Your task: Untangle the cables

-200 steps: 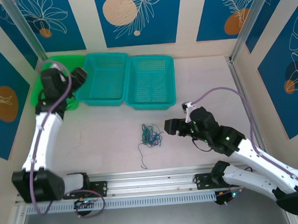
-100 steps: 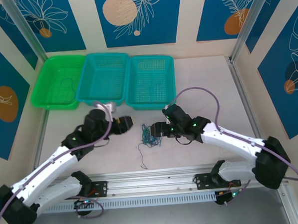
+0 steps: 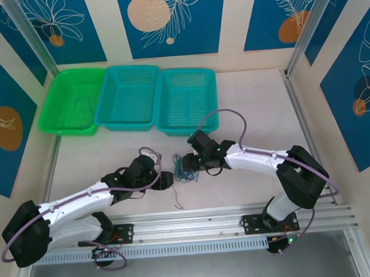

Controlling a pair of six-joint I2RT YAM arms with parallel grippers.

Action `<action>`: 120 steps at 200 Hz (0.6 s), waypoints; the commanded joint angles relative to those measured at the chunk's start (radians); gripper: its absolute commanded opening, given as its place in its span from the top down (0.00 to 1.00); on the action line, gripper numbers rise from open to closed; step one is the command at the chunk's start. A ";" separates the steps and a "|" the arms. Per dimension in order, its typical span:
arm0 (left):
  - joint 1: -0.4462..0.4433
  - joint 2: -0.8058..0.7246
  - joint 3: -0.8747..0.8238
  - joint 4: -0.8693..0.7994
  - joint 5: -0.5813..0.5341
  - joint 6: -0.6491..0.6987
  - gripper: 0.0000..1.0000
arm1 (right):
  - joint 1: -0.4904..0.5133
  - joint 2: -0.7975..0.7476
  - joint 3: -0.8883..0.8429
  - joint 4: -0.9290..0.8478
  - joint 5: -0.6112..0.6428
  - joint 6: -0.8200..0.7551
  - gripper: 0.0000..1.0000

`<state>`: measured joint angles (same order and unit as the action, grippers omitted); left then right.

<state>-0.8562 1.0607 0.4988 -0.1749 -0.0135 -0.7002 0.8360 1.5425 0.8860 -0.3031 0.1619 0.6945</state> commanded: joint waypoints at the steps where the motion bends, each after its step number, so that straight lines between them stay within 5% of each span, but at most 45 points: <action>1: 0.046 -0.011 0.039 0.005 -0.050 -0.023 0.30 | 0.022 0.040 0.026 -0.005 0.066 -0.090 0.75; 37: 0.139 -0.013 0.083 0.017 0.039 -0.029 0.30 | 0.021 0.101 0.031 -0.004 0.053 -0.285 0.96; 96: 0.277 0.082 0.124 -0.004 0.177 -0.049 0.28 | 0.081 0.113 0.070 0.034 -0.021 -0.425 1.00; 120: 0.281 0.131 0.127 0.036 0.237 -0.075 0.39 | 0.084 0.117 0.079 0.036 -0.005 -0.404 1.00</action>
<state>-0.5842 1.1542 0.6071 -0.1684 0.1257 -0.7429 0.9169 1.6451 0.9379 -0.2756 0.1722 0.3161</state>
